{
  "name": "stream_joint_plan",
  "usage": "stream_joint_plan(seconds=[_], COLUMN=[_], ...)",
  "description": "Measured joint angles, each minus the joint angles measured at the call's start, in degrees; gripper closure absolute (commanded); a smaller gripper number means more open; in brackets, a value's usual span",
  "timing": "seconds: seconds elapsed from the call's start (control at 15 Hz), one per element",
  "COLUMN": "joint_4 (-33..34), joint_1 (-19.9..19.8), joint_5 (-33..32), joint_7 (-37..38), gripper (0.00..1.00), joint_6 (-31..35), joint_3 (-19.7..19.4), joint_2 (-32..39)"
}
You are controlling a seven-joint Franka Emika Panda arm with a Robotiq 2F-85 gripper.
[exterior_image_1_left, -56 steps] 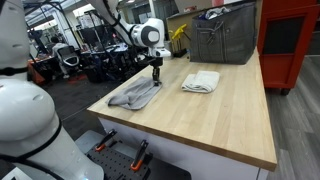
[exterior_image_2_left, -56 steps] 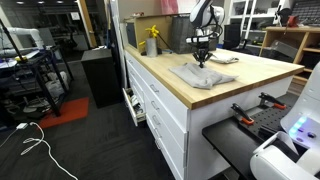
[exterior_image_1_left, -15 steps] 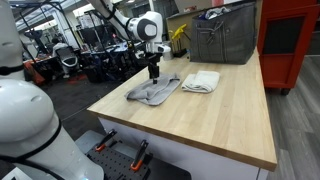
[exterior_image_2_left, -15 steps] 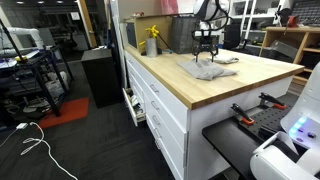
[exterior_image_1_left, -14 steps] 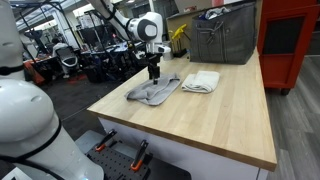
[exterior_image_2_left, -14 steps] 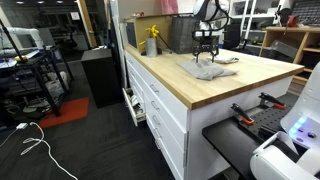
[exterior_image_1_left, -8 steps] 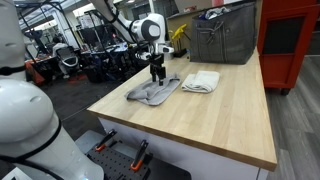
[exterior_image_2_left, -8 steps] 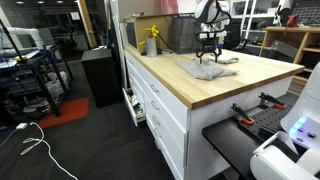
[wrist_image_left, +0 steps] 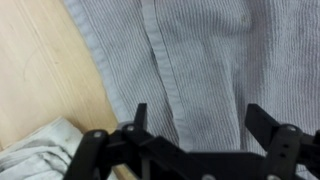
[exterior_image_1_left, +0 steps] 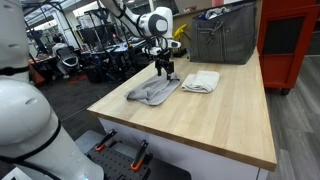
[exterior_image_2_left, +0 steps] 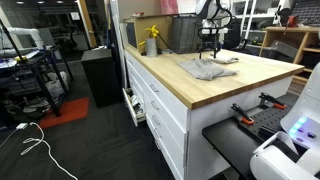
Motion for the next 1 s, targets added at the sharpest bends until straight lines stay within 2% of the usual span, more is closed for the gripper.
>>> stream_joint_plan(seconds=[0.33,0.93,1.0], joint_4=[4.52,8.67,8.97], joint_1=[-1.0,-1.82,-1.9], joint_5=[1.88,2.13,2.31], joint_7=[-5.86,-7.04,-7.13], gripper=[0.0,0.0,0.03], joint_6=[-2.65,-3.94,-3.98], joint_3=[1.17,1.2,1.23], joint_2=[3.41,6.64,6.9])
